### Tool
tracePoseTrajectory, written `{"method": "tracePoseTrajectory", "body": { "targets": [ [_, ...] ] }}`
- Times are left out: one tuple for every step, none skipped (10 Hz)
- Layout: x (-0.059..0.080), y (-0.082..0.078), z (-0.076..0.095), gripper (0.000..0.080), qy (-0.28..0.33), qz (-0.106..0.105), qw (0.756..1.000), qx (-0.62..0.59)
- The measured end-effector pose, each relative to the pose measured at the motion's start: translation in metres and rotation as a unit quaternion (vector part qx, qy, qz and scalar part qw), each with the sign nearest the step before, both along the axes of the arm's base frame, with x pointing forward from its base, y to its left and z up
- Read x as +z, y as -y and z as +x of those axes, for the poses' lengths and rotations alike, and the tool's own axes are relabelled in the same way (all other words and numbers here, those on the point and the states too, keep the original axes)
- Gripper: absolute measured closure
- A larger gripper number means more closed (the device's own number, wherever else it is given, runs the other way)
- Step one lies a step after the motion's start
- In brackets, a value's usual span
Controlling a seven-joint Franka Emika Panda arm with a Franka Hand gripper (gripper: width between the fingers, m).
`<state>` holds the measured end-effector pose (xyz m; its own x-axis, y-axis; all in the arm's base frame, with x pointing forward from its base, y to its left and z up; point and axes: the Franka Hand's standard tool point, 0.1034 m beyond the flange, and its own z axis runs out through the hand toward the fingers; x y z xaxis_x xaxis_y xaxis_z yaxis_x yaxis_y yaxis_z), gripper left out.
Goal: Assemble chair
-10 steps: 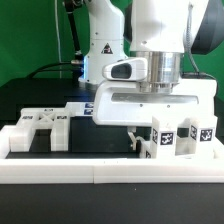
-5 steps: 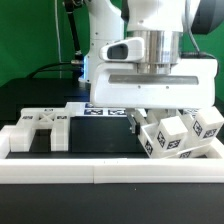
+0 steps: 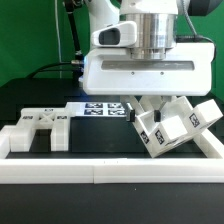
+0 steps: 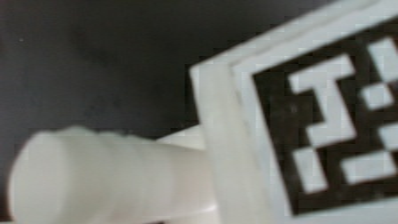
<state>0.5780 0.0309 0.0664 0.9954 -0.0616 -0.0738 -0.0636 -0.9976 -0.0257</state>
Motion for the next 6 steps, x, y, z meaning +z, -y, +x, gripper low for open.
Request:
{"method": "tracePoseTrajectory", "body": {
  "targets": [
    [0.001,0.0,0.003,0.0479,-0.03,0.005,1.0,-0.001],
    [-0.001,0.0,0.004,0.0482,-0.042,0.007,0.999,-0.001],
    [-0.002,0.0,0.003,0.0484,-0.045,0.007,0.999,-0.001],
    [-0.001,0.001,0.001,0.0484,-0.052,0.008,0.999,-0.001],
    [0.005,0.002,-0.003,0.0487,-0.083,0.009,0.996,-0.005],
    [0.01,0.004,-0.004,0.0487,-0.117,0.002,0.993,-0.004]
  ]
}}
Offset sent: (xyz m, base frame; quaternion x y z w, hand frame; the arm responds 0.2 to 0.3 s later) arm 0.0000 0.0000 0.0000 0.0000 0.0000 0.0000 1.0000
